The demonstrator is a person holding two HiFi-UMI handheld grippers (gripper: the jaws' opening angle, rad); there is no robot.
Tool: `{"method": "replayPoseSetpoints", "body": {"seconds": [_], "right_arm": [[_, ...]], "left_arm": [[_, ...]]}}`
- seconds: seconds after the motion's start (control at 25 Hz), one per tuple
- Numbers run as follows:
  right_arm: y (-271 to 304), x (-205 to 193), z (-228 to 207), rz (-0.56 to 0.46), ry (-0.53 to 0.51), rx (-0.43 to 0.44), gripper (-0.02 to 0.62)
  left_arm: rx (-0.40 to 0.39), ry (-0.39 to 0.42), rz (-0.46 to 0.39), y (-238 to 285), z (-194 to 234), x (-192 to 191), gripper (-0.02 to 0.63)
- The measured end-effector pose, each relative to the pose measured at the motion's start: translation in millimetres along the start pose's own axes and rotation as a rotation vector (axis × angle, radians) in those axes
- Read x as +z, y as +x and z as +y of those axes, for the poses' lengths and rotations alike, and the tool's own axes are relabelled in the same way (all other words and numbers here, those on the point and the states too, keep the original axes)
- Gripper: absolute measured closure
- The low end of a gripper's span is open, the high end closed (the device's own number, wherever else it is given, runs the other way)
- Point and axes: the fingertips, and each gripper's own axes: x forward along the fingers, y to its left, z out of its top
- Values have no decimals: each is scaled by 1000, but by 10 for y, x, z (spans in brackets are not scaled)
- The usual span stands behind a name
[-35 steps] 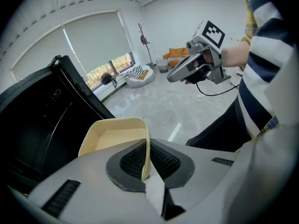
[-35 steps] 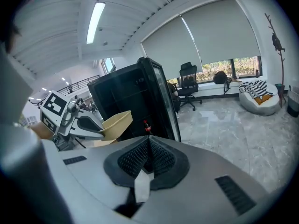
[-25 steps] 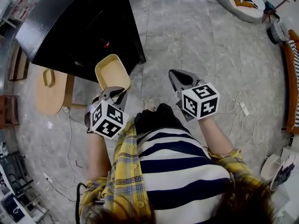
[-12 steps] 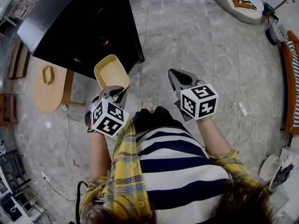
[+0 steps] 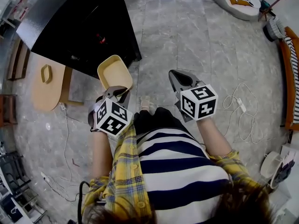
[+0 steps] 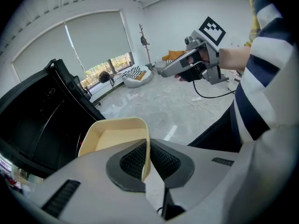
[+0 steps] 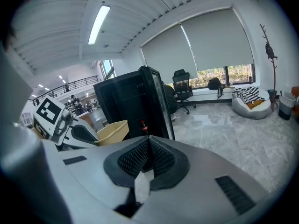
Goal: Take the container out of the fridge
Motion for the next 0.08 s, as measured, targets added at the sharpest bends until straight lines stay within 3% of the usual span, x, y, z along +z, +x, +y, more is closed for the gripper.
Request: {"method": "replayPoseSetpoints", "body": {"seconds": [0.08], "right_arm": [[-39, -44, -20, 5, 1, -5, 568]], "left_arm": [[-3, -1, 1, 14, -66, -4, 571]]}}
